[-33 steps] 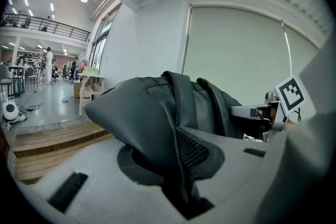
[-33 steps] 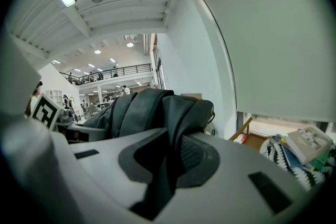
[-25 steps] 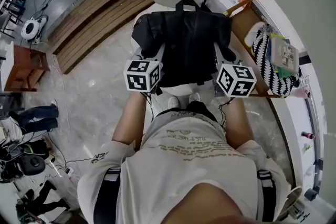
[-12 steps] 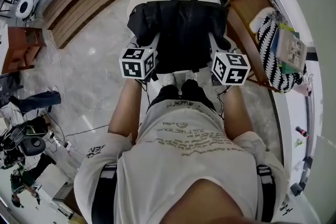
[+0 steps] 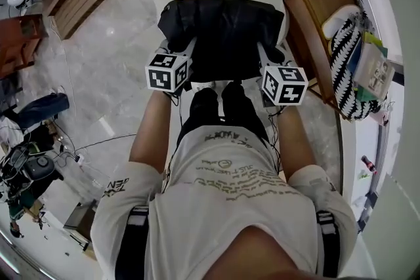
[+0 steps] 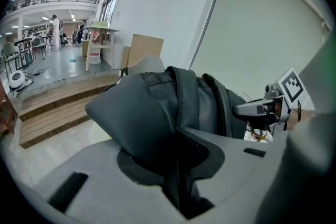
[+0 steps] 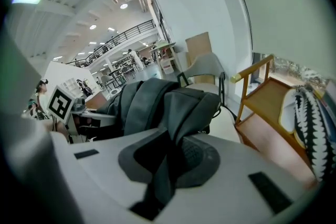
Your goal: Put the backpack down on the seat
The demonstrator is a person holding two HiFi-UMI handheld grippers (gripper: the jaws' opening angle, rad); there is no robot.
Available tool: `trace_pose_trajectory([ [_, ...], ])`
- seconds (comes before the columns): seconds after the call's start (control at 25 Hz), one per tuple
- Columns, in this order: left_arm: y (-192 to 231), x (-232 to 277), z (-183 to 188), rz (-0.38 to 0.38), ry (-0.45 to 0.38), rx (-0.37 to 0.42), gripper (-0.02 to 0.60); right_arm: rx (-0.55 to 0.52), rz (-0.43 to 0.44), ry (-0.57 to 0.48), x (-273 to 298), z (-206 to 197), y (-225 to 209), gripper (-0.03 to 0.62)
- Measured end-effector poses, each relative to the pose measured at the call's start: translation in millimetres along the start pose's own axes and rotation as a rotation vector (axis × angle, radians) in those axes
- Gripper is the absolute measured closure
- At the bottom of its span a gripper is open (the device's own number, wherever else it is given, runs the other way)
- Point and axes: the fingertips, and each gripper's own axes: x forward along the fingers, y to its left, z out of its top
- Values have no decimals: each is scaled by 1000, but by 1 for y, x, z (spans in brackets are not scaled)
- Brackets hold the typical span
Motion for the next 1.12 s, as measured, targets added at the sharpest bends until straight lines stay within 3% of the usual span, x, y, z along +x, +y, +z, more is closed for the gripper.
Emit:
trace_pose_trajectory([
  [0.28,27,53,-62,-48,139,28,494,61,34,152,47,-80,-14,545],
  [0.56,47,112,-104,-92,283,132,494,346,-8,204,96,-152,-35,545],
  [0.76,59,139,-125,-162,380,277,492,551,-22,191,118,-203,-26,545],
  [1.12,67,209,-145,-291,464,531,492,748,-119,129,161,-256,-32,545],
])
